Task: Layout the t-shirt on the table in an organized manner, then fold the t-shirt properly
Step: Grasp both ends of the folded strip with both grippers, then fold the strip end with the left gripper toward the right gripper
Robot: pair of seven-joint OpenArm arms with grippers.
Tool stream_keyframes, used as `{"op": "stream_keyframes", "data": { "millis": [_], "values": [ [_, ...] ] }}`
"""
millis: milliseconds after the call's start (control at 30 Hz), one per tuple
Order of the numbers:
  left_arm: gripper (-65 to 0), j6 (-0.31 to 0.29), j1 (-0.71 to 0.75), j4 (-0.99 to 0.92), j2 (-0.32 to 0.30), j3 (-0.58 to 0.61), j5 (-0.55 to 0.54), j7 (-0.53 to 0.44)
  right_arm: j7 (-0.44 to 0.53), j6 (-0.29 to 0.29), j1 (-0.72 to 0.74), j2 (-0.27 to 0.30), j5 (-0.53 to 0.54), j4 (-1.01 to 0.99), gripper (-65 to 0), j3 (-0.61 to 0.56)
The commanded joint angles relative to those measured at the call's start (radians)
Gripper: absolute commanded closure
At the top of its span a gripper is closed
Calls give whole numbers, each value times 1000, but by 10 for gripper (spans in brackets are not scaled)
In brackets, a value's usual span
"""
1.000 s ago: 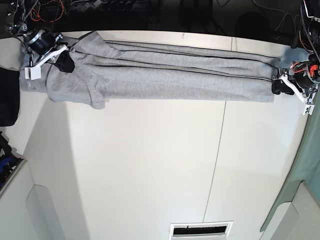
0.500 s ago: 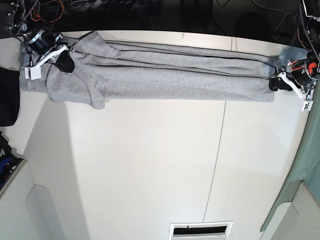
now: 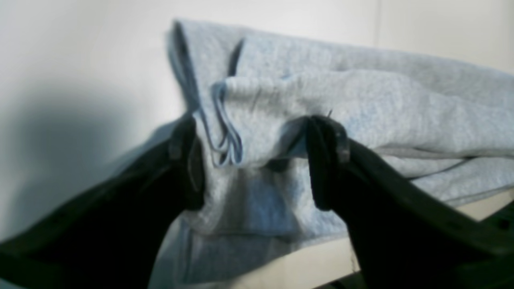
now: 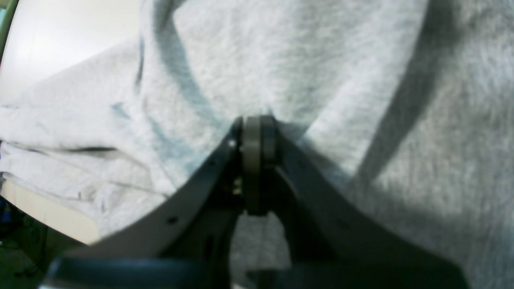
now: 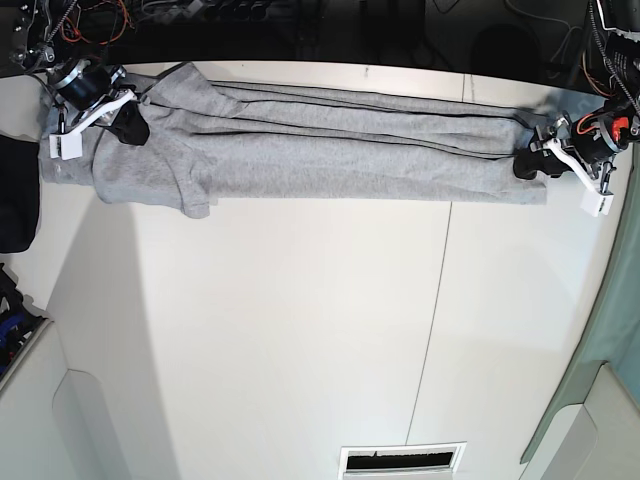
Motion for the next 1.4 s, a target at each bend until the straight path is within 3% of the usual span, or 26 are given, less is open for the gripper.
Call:
{"op": "stream_keyframes", "data": {
  "millis": [0, 67, 200, 367, 500, 567, 733, 900, 1000, 1233, 1367],
  "values": [
    [-392, -11, -4, 6, -8, -4, -6, 5, -14, -5, -1, 8, -8, 5, 0, 0],
    [-326, -10, -4, 6, -2, -4, -6, 3, -14, -5, -1, 8, -8, 5, 0, 0],
    [-5, -10, -4, 6, -2, -4, -5, -24, -14, -5, -1, 8, -8, 5, 0, 0],
    [0, -5, -5, 18, -17, -6, -7, -115, -14, -5, -1, 8, -8, 5, 0, 0],
    [0, 50, -1, 109, -37, -6, -6, -52, -13, -5, -1, 8, -8, 5, 0, 0],
    [0, 49, 24, 210, -41, -5, -13, 6, -14, -5, -1, 8, -8, 5, 0, 0],
    [0, 67, 133, 502, -36, -3, -137, -6, -10, -4, 1, 8, -8, 5, 0, 0],
    [0, 80, 145, 647, 42, 12, -145, 3, -9, -5, 13, 8, -8, 5, 0, 0],
    [0, 80, 142, 666, 86, 86, -138, -13, -8, -4, 16, 8, -8, 5, 0, 0],
    [0, 80, 102, 661, 251, 343, 118, -62, -6, -4, 37, 8, -8, 5, 0, 0],
    [0, 80, 97, 622, 328, 401, 218, -111, -6, -4, 40, 8, -8, 5, 0, 0]
  ]
}}
